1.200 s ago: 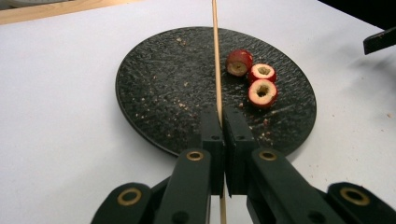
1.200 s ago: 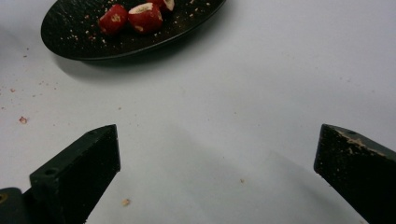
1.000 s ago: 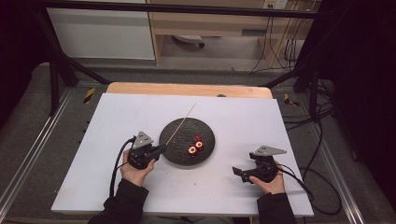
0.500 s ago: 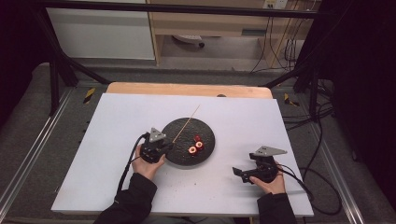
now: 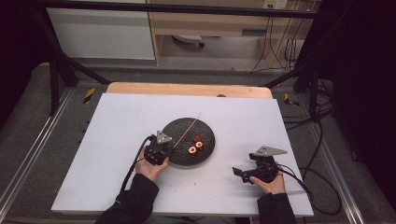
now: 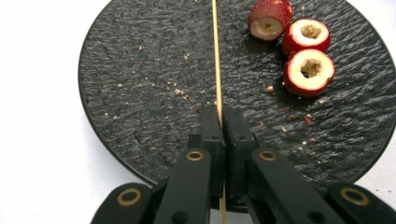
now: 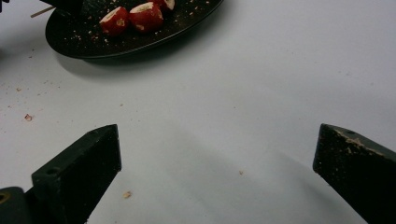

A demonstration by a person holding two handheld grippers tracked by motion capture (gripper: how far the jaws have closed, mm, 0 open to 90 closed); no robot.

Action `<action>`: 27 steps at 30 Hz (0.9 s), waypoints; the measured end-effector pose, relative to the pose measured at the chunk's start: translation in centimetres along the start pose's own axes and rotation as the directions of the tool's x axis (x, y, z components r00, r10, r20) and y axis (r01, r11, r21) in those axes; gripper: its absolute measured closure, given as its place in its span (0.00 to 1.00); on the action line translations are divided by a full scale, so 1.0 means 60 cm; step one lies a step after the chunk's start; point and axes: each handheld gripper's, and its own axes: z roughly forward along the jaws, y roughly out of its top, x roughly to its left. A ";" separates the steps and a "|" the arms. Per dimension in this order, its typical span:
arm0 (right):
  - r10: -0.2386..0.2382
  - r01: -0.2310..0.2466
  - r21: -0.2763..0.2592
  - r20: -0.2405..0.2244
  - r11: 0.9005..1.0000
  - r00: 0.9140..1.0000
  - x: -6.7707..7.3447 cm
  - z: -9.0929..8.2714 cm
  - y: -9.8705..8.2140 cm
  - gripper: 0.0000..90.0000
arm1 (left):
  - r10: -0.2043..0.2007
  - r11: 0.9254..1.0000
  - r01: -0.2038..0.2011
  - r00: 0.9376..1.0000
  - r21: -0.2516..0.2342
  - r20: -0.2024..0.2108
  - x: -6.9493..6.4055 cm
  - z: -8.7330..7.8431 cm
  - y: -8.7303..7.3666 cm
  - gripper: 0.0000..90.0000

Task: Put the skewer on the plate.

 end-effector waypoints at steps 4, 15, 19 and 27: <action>-0.005 0.005 0.004 0.001 1.000 1.000 0.000 0.000 0.000 0.03 | 0.003 1.000 -0.003 1.000 0.011 -0.001 -0.003 0.006 0.000 0.97; -0.002 0.001 0.005 0.003 1.000 1.000 0.000 0.000 0.000 0.03 | 0.019 1.000 -0.019 1.000 0.013 0.015 -0.003 0.003 0.001 0.89; -0.006 0.006 0.004 0.003 1.000 1.000 0.000 0.000 0.000 0.03 | 0.042 0.999 -0.042 0.999 -0.001 0.032 -0.001 -0.004 0.000 0.72; -0.004 0.004 0.006 0.002 1.000 1.000 0.000 0.000 0.000 0.03 | 0.088 0.996 -0.086 0.996 -0.037 0.034 0.007 -0.025 -0.005 0.40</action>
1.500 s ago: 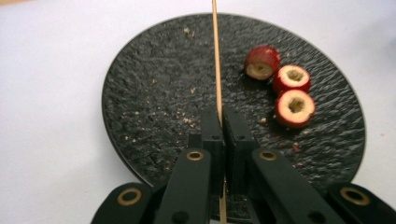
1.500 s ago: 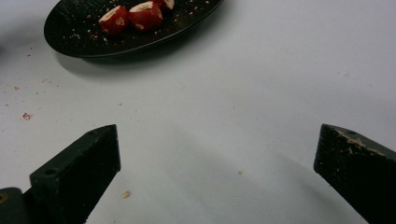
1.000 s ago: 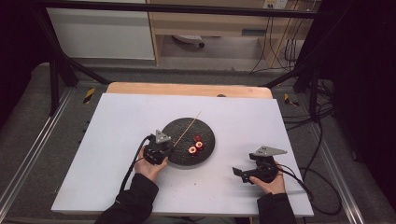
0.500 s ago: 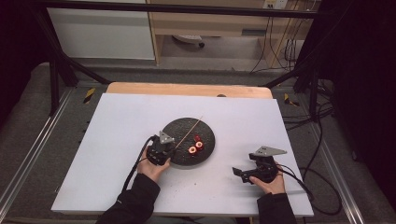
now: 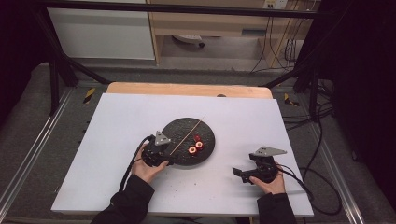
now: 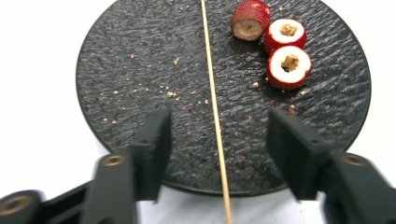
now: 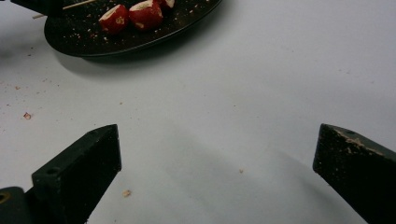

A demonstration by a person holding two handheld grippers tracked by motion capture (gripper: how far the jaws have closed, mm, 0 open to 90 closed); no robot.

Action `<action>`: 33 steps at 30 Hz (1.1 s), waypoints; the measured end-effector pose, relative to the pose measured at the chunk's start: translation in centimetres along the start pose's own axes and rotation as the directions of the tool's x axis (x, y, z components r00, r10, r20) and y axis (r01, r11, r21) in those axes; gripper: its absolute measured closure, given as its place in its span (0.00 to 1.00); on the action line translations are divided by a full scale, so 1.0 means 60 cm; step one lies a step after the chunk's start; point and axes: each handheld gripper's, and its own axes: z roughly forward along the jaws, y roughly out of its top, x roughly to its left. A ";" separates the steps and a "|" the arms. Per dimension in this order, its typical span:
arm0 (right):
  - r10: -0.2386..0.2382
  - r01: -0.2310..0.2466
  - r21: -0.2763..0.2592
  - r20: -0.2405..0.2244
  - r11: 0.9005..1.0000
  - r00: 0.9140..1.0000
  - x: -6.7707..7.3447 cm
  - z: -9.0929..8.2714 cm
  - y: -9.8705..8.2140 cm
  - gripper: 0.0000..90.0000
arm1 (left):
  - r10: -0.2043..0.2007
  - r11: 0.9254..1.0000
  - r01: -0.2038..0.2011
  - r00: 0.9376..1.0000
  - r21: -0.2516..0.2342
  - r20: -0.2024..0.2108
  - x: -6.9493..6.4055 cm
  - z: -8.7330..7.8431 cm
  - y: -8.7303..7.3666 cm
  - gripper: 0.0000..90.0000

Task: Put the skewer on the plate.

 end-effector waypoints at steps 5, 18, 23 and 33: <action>0.000 0.000 0.000 0.000 1.000 1.000 0.000 0.000 0.000 0.02 | 0.004 1.000 -0.004 1.000 0.002 0.023 0.008 -0.019 -0.007 0.25; -0.004 0.004 0.004 -0.004 1.000 1.000 0.000 0.000 -0.001 0.01 | -0.046 0.997 0.048 0.999 -0.059 0.021 0.053 -0.083 -0.059 0.03; -0.004 0.004 0.004 -0.006 1.000 1.000 0.001 -0.001 -0.001 0.01 | -0.051 0.996 0.051 0.999 -0.071 -0.010 0.076 -0.104 -0.093 0.02; -0.009 0.009 0.012 -0.011 1.000 1.000 0.004 0.000 -0.003 0.01 | -0.087 0.991 0.083 0.996 -0.102 -0.031 0.105 -0.125 -0.156 0.02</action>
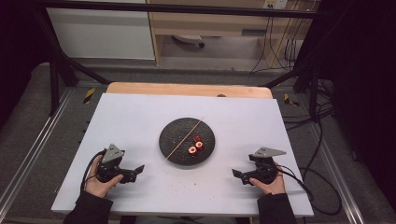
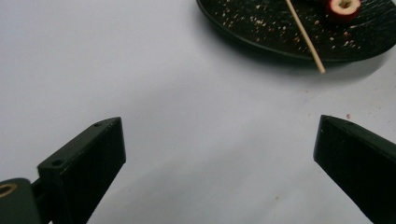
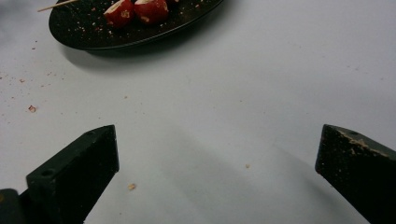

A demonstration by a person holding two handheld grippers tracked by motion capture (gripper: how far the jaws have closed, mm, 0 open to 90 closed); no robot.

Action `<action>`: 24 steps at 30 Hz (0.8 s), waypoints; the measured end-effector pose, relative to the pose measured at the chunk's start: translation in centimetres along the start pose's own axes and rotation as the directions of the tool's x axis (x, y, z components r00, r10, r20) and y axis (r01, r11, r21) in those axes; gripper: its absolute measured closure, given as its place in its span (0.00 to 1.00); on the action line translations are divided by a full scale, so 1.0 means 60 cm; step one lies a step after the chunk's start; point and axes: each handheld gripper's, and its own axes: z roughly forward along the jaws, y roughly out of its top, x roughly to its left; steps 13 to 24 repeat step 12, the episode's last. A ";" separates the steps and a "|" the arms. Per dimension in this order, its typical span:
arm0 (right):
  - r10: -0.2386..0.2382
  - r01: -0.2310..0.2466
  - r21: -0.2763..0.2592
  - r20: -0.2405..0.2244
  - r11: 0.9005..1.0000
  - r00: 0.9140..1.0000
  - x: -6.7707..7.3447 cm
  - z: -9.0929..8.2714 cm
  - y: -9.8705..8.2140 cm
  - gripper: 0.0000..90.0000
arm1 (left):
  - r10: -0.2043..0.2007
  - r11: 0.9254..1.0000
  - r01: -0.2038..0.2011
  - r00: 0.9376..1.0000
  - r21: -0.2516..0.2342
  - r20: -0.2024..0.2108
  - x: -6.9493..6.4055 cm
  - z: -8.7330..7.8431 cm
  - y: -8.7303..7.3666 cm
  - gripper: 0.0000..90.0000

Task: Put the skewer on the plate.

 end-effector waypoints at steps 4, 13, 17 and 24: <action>-0.003 0.003 -0.004 -0.008 1.000 1.000 0.001 -0.001 -0.001 0.01 | 0.004 1.000 -0.003 1.000 0.009 -0.018 0.006 -0.002 -0.016 0.02; -0.009 0.009 0.010 -0.010 1.000 1.000 0.003 0.000 -0.003 0.01 | 0.006 1.000 -0.006 1.000 0.011 -0.001 0.006 -0.004 -0.020 0.01; -0.009 0.009 0.010 -0.010 1.000 1.000 0.003 0.000 -0.003 0.01 | 0.006 1.000 -0.006 1.000 0.011 -0.001 0.006 -0.004 -0.020 0.01; -0.009 0.009 0.010 -0.010 1.000 1.000 0.003 0.000 -0.003 0.01 | 0.006 1.000 -0.006 1.000 0.011 -0.001 0.006 -0.004 -0.020 0.01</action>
